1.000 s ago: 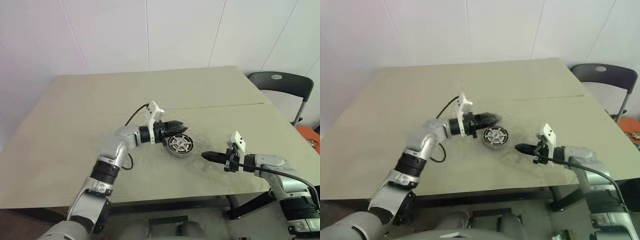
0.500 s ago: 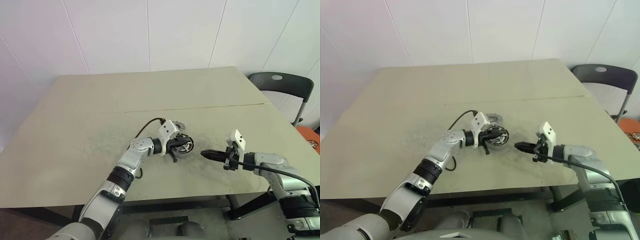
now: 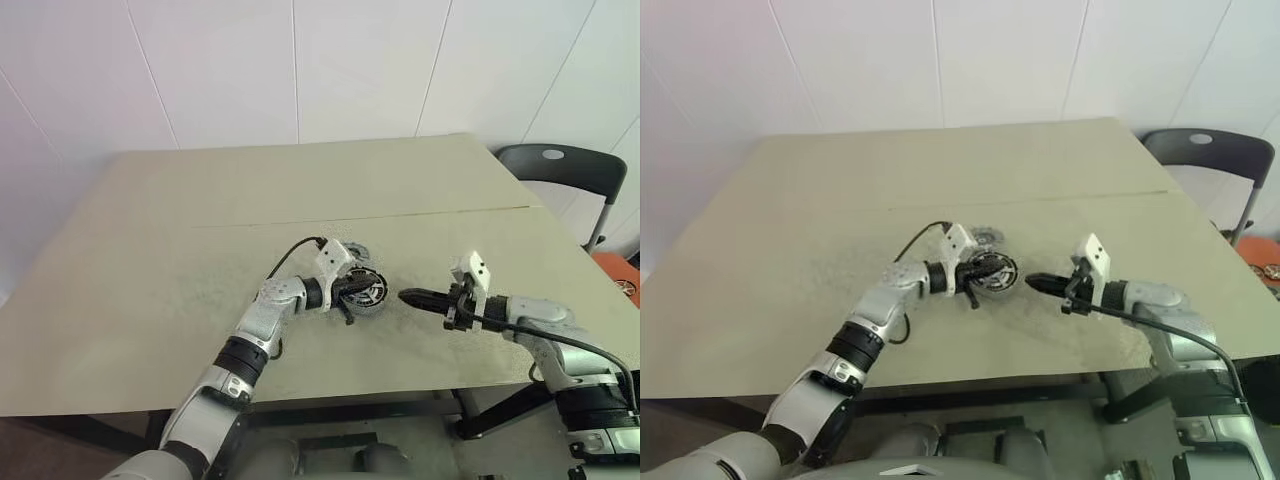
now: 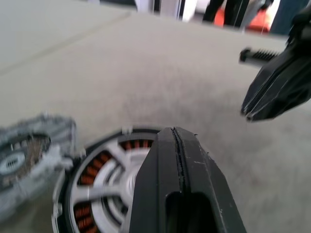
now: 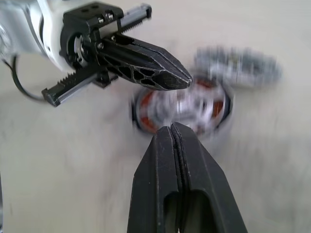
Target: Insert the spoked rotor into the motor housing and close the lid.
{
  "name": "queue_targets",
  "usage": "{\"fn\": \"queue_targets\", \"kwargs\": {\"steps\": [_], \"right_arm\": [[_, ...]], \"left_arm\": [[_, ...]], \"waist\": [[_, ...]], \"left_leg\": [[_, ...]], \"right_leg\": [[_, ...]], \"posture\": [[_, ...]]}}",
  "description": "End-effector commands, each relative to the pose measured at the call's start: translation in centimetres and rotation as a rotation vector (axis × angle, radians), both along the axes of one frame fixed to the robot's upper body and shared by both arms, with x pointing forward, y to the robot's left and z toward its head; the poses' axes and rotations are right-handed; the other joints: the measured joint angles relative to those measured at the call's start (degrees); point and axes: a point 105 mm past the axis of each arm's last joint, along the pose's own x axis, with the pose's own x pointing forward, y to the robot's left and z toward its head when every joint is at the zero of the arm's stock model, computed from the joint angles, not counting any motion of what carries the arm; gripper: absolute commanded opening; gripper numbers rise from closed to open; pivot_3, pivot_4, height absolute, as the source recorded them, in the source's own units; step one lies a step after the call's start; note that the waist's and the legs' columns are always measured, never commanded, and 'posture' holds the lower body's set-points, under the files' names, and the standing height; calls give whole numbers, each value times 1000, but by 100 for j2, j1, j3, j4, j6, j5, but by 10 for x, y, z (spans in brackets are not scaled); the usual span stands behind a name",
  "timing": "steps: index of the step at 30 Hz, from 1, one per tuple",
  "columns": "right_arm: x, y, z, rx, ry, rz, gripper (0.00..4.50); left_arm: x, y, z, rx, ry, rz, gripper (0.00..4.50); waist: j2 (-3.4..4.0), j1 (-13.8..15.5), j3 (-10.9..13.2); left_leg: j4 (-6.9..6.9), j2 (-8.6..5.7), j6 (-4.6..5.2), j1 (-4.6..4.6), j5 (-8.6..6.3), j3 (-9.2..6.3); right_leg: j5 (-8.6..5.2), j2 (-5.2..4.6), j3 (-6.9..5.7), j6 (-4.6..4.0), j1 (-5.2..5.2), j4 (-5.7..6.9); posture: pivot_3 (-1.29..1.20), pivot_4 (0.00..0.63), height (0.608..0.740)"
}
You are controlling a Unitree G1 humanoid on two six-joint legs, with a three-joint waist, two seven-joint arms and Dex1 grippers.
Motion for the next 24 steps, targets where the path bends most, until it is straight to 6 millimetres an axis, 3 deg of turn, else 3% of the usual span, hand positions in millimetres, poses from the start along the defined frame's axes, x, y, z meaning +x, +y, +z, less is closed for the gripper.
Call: {"fn": "queue_targets", "kwargs": {"steps": [1,8,12,15,24], "right_arm": [[3,11,31,15,-91,59,0],[1,37,27,-265,-174,276,0],[7,42,24,-405,-210,385,0],[17,38,19,-520,-237,425,548],[37,12,2,-790,-241,516,3391]], "left_arm": [[0,18,29,-92,-110,13,8],[-35,77,-9,51,-85,-23,8],[-40,96,-12,62,-68,26,8],[-36,101,-11,68,-85,73,0],[-31,99,-13,55,-99,133,0]], "waist": [[1,-5,-1],[9,4,-4],[9,34,-3],[9,19,-3],[10,7,-4]], "left_leg": [[-1,1,0,1,0,1],[-4,3,1,5,-1,16],[5,0,2,6,-2,17],[7,-1,4,9,-3,21],[-11,2,4,7,-2,32]], "right_leg": [[0,1,0,0,0,0],[0,4,17,-2,-6,4],[-1,2,17,-6,3,2],[-1,1,19,-7,4,-2],[3,2,28,-4,-11,0]], "posture": [[0,0,740],[0,0,740],[0,0,740],[0,0,740],[0,0,740]]}}
